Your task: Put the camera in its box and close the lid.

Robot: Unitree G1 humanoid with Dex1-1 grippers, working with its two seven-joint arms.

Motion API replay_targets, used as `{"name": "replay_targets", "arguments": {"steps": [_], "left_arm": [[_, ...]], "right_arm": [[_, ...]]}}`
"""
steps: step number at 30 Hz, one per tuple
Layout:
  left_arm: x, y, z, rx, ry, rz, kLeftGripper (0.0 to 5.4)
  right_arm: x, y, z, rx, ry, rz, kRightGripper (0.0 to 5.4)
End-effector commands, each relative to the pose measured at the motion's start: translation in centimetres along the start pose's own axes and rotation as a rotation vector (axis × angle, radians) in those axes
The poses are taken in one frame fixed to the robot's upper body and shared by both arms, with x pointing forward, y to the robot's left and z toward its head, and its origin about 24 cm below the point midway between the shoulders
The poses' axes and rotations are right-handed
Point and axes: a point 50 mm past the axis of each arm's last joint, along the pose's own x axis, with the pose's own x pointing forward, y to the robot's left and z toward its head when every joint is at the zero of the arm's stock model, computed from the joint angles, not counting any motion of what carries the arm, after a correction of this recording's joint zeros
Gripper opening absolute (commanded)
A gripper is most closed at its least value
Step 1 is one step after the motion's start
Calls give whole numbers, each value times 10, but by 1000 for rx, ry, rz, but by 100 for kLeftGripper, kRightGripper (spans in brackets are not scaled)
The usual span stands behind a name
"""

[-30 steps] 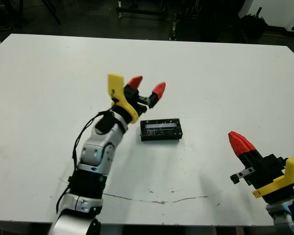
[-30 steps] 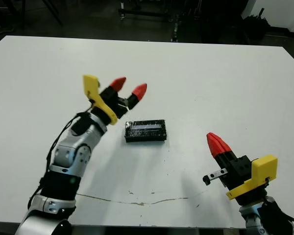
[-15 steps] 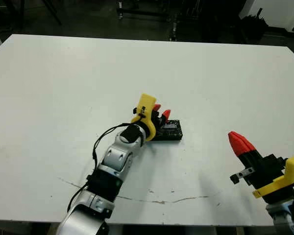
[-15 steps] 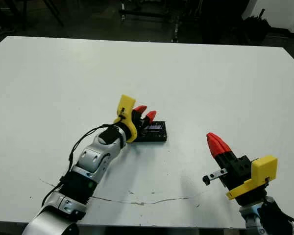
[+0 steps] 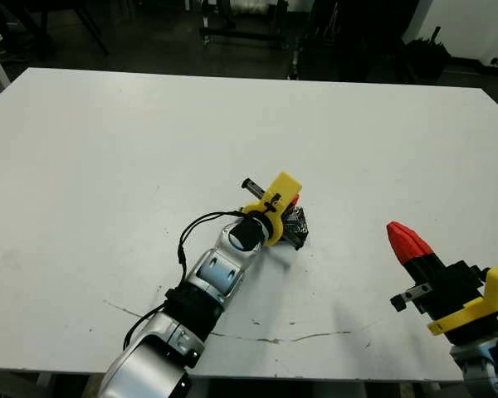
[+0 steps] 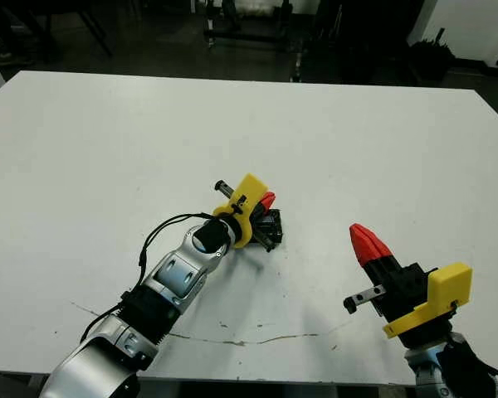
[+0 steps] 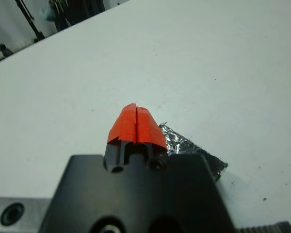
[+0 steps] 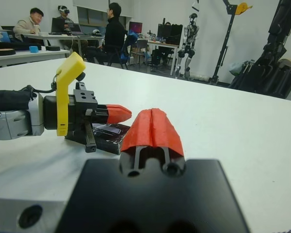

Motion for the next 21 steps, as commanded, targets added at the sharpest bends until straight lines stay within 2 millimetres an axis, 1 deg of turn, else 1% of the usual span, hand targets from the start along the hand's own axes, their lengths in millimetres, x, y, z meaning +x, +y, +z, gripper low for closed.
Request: {"name": "replay_targets", "arguments": {"steps": [1,4,6,9,12,14,17,19,21], "left_arm": [[-21,-1,-59,-126,225,-24,3],[-39,11,-40,-195,68,-19,3],[-57,23,-23,-209,-49,3,3],[-84,44,-2,-223,-215,59,3],[-113,71,13,-215,-362,136,3],[-129,87,20,-212,-432,202,3],[-147,106,25,-217,-524,300,3],[-159,116,26,-208,-559,377,3],[-169,122,23,-195,-571,441,3]], "right_arm": [[-1,2,1,-5,-4,4,0],[-3,3,3,-16,-8,-7,0],[-3,3,4,-11,-14,-17,0],[-3,3,4,7,-33,-37,0],[1,2,4,39,-46,-93,0],[5,1,2,74,-58,-144,0],[12,-1,0,93,-73,-212,0],[18,-2,0,93,-79,-251,0],[23,-2,1,66,-83,-293,0]]}}
